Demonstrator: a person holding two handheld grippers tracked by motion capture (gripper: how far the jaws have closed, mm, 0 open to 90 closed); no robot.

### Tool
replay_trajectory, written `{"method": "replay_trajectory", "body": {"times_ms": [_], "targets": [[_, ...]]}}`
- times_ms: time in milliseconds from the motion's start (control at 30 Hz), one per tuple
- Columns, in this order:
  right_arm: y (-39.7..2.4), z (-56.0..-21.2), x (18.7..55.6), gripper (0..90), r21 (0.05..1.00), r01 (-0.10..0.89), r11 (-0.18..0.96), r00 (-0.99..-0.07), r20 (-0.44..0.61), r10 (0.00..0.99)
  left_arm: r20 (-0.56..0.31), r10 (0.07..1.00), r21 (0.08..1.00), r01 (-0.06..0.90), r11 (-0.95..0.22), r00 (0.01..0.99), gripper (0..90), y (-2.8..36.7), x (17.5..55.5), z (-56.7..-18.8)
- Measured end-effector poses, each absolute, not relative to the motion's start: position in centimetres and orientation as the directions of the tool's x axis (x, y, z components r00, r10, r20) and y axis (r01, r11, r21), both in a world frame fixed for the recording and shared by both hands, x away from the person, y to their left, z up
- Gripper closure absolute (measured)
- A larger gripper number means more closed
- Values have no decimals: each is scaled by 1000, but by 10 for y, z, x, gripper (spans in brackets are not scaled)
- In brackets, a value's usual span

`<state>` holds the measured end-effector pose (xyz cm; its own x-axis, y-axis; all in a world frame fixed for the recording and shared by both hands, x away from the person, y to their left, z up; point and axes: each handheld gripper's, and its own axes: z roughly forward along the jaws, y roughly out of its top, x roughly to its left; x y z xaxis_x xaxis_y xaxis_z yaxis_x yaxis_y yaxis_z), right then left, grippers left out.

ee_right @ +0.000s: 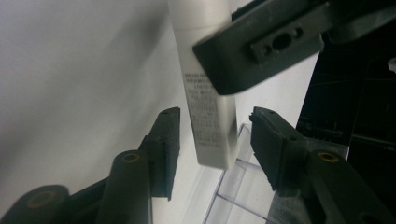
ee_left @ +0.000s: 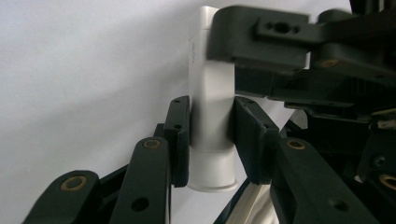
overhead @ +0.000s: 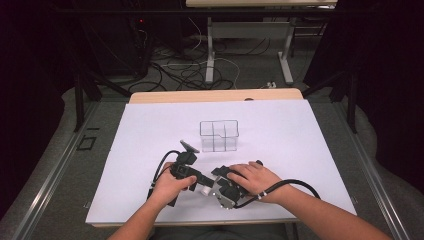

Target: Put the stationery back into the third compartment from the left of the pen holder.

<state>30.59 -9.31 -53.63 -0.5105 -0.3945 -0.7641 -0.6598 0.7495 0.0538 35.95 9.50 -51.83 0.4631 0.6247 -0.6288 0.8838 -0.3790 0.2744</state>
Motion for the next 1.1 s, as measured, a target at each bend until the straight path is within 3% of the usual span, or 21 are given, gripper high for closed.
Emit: {"method": "replay_trajectory", "body": {"times_ms": [233, 1100], "targets": [[-88, -537, 307, 585, 10, -683, 730, -482, -758, -441, -636, 621, 268, 886, -378, 457, 679, 92, 358, -517], [-83, -543, 308, 665, -30, -679, 734, -468, -752, -464, -648, 608, 277, 886, -373, 459, 678, 92, 357, -516]]}}
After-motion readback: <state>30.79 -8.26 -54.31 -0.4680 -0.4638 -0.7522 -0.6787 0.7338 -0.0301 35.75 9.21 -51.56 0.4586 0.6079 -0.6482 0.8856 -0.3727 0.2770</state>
